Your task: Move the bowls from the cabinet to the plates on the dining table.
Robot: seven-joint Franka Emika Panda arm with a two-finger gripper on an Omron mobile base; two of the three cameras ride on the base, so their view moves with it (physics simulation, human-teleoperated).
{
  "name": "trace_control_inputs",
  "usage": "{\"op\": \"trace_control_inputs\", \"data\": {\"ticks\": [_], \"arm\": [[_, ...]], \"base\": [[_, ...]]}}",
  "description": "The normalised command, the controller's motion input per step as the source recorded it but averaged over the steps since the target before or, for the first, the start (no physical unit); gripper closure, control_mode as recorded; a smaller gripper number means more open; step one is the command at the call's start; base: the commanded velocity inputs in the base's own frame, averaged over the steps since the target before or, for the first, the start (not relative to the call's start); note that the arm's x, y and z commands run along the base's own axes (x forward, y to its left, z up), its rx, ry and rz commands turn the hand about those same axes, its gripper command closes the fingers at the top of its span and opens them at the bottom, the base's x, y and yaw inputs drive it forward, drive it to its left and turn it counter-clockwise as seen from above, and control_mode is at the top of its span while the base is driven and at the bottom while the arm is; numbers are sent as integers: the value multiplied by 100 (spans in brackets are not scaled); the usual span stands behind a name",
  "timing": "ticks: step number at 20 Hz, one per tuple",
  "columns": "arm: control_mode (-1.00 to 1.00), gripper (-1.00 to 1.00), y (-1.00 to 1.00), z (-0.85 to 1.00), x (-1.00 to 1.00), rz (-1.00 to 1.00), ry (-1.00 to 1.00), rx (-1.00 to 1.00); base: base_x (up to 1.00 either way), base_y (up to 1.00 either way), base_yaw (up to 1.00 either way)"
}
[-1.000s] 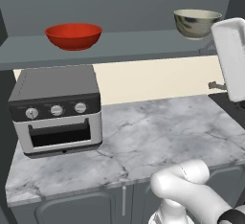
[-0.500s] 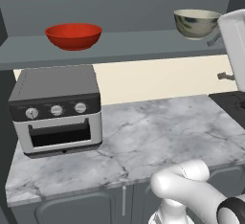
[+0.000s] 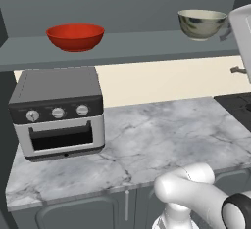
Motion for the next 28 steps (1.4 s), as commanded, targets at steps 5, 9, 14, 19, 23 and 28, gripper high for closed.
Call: {"op": "trace_control_inputs", "data": {"ticks": [5,9,14,19,23,28], "arm": [[-100,-100,-27,0,26,-8,-5,-5],[-100,-100,-27,0,27,-7,-6,-4],[-100,-100,-27,0,25,-7,-6,-4],[-100,-100,-26,2,25,-7,-3,-5],[-100,-100,-20,8,27,-7,0,-5],[-100,-100,-16,9,27,-6,0,-4]], "base": [[0,0,0],[0,0,0],[0,0,0],[0,0,0],[0,0,0],[0,0,0]]}}
